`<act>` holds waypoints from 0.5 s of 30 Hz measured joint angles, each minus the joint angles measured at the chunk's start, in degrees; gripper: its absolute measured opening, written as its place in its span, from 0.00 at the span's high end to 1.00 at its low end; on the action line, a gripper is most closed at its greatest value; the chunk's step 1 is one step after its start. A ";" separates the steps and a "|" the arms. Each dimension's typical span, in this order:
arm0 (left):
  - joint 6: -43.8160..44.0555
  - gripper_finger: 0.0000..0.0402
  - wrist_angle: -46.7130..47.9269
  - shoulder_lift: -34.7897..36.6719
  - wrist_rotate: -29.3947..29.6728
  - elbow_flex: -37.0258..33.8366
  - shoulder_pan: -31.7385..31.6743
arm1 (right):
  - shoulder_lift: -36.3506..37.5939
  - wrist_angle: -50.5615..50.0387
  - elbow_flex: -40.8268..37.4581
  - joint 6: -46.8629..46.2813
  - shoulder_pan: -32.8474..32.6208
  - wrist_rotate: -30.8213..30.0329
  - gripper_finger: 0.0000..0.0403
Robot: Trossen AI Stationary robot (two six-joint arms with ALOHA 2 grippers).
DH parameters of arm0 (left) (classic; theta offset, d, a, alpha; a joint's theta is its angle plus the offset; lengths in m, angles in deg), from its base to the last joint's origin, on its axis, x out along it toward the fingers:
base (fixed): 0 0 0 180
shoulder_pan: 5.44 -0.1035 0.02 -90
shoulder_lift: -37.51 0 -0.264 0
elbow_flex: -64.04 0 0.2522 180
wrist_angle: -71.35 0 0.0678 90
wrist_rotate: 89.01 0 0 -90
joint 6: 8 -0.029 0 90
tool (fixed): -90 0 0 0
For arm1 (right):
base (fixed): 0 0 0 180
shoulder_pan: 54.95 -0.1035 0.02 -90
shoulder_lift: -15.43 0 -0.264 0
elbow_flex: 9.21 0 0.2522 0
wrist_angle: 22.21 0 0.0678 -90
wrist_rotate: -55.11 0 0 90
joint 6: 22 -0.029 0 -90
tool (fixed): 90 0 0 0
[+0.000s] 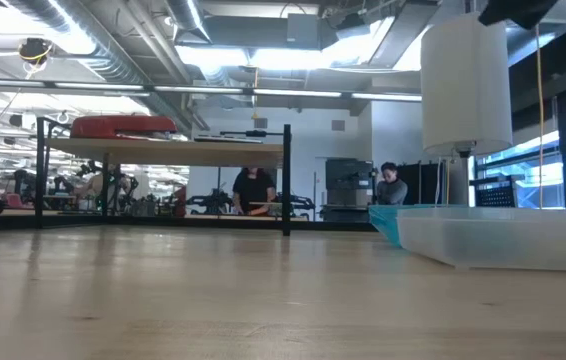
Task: Pack school essentials
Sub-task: Put the purple pen into the blue supply box
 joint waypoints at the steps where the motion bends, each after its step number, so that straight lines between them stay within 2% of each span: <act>1: 0.57 0.01 -0.03 -0.53 0.00 0.00 0.43 | 0.00 0.02 0.33 0.21 0.00 -0.03 0.65; 15: 2.26 0.01 -0.06 -5.59 0.38 0.00 3.33 | 0.00 -0.02 0.71 0.09 0.00 -0.07 0.65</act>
